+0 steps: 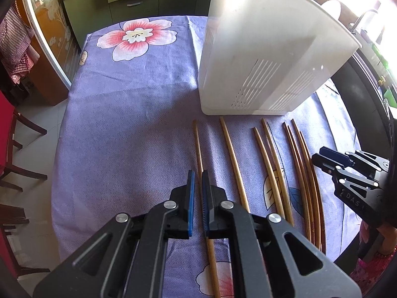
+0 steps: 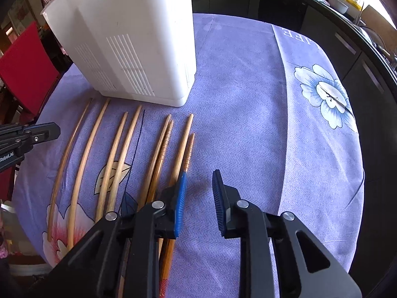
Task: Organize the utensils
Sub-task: 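Grasp a wooden chopstick with the left gripper while the right gripper grasps another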
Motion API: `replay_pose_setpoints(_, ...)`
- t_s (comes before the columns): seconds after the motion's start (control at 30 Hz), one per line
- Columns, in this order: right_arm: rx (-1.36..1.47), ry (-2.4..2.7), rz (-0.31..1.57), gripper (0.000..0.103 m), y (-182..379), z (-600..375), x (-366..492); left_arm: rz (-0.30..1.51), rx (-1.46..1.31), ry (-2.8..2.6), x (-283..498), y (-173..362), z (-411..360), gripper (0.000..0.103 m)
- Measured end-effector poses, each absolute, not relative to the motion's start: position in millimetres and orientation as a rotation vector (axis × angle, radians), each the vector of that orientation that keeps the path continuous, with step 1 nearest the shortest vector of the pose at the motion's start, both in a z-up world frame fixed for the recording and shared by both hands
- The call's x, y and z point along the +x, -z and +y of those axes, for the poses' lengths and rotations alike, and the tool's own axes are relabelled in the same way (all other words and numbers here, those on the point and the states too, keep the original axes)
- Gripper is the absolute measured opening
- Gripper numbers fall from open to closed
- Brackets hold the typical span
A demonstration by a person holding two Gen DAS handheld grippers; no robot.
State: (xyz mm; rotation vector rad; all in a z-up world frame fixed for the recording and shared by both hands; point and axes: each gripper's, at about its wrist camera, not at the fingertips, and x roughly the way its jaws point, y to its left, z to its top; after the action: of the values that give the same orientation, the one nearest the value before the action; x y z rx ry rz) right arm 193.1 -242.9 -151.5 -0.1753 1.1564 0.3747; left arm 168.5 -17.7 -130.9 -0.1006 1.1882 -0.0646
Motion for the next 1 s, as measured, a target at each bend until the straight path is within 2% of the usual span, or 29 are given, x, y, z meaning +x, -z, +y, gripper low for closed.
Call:
replay_pose_setpoints(0.67, -0.162, -0.402, 1.173, 0.02, 159, -240, 199, 1.277, -0.115, 0.058, 187, 149, -18, 0.006)
replay_pose_setpoints(0.73, -0.162, -0.401, 1.169, 0.02, 159, -241, 200, 1.283, -0.114, 0.06, 190, 149, -20, 0.007)
replay_pose_setpoints(0.87, -0.163, -0.403, 1.167, 0.02, 160, -241, 198, 1.3, -0.111, 0.063, 198, 153, -25, 0.02)
replay_pose_setpoints(1.0, -0.167, -0.404, 1.162, 0.02, 159, -241, 195, 1.293, -0.069, 0.035, 203, 155, -32, 0.021)
